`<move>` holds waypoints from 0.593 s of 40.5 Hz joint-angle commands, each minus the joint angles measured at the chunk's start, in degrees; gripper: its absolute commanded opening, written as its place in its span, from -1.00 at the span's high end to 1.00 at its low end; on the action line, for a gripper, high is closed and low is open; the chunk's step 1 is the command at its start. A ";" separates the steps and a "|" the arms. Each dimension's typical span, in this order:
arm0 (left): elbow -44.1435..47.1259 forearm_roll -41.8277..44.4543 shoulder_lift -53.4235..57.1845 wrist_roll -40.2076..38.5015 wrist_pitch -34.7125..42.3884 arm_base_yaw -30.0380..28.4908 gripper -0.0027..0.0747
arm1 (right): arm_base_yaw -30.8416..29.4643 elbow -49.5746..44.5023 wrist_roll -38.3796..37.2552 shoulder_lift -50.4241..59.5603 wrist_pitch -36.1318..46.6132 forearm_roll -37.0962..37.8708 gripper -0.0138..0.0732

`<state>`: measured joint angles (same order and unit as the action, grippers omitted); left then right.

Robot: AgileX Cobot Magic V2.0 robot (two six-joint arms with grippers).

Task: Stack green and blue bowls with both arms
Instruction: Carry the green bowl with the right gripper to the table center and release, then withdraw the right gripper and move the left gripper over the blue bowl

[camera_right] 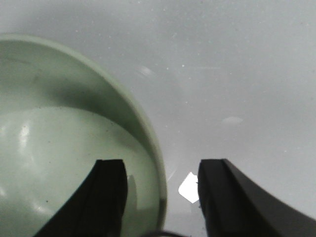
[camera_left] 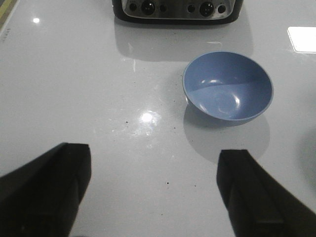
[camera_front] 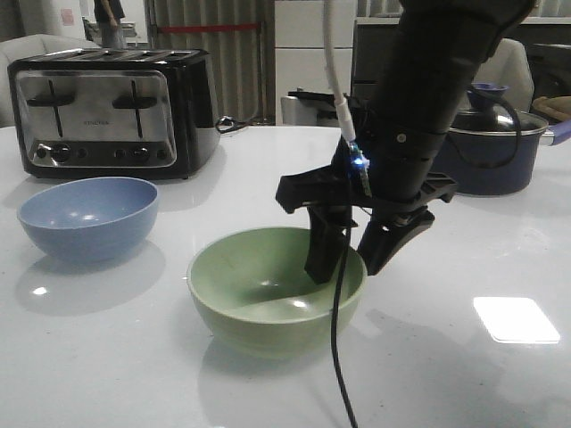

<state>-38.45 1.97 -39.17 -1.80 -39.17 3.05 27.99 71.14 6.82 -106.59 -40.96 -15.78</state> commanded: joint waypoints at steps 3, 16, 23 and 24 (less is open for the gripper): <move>-1.91 -0.15 -0.32 0.00 3.85 0.29 -0.57 | 0.00 1.33 1.05 8.51 1.11 0.42 -0.43; -1.91 -0.15 -0.32 0.00 3.85 0.29 -0.57 | 2.30 -10.34 4.81 31.84 4.98 0.96 -0.42; -1.91 -0.15 -0.32 0.00 3.85 0.29 -0.57 | 2.71 -17.88 4.81 45.86 5.35 1.22 -0.42; -1.91 -0.15 -0.32 0.00 3.85 0.29 -0.57 | 2.71 -19.10 4.81 48.14 5.28 1.22 -0.42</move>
<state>-38.45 1.97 -39.17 -1.80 -39.17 3.05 30.61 53.84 10.68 -66.23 -38.79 -14.86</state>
